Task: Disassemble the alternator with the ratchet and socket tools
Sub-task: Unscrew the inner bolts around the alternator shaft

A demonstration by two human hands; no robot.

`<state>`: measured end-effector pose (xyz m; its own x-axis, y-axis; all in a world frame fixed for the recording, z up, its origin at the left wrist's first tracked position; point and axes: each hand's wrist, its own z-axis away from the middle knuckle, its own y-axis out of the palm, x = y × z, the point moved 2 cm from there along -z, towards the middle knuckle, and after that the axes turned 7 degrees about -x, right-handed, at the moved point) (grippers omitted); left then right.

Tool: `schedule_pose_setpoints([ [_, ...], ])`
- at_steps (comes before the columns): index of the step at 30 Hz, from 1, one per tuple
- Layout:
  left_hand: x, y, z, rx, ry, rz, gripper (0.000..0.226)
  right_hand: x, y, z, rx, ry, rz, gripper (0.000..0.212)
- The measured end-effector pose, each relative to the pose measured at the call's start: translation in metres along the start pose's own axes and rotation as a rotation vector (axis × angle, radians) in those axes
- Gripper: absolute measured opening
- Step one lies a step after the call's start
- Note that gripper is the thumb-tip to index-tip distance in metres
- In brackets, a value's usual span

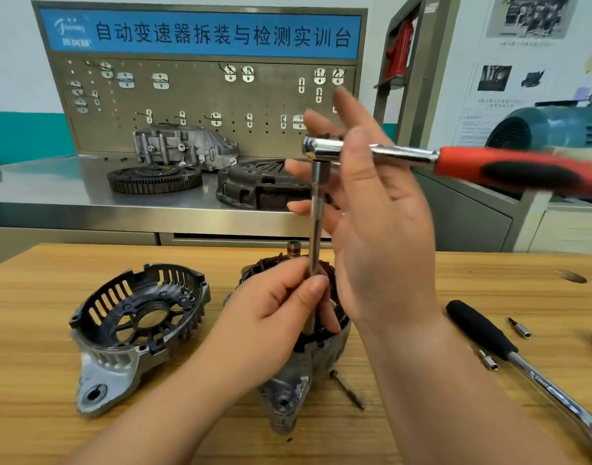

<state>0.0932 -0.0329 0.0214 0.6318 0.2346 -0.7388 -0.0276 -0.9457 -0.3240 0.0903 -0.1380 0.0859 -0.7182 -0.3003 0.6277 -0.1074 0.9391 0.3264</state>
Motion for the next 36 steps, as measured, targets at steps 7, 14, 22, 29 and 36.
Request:
schedule_pose_setpoints([
  [7, 0.002, 0.003, 0.001, -0.018, 0.021, 0.039, 0.029, 0.008, 0.007, 0.002, 0.093, -0.102, 0.079, 0.035],
  [14, 0.001, 0.002, 0.002, 0.033, 0.059, 0.056, 0.034, -0.002, 0.006, 0.001, 0.119, 0.340, -0.214, 0.053],
  [22, 0.008, 0.006, 0.003, -0.026, 0.001, 0.002, 0.035, 0.004, 0.009, 0.012, 0.024, -0.218, 0.111, 0.039],
  [29, 0.005, 0.003, 0.003, -0.001, 0.013, 0.083, 0.026, 0.000, 0.009, 0.006, 0.086, 0.148, -0.196, 0.041],
  [36, 0.003, 0.001, 0.000, 0.040, 0.048, 0.056, 0.032, -0.002, 0.007, 0.006, 0.090, 0.231, -0.166, 0.038],
])
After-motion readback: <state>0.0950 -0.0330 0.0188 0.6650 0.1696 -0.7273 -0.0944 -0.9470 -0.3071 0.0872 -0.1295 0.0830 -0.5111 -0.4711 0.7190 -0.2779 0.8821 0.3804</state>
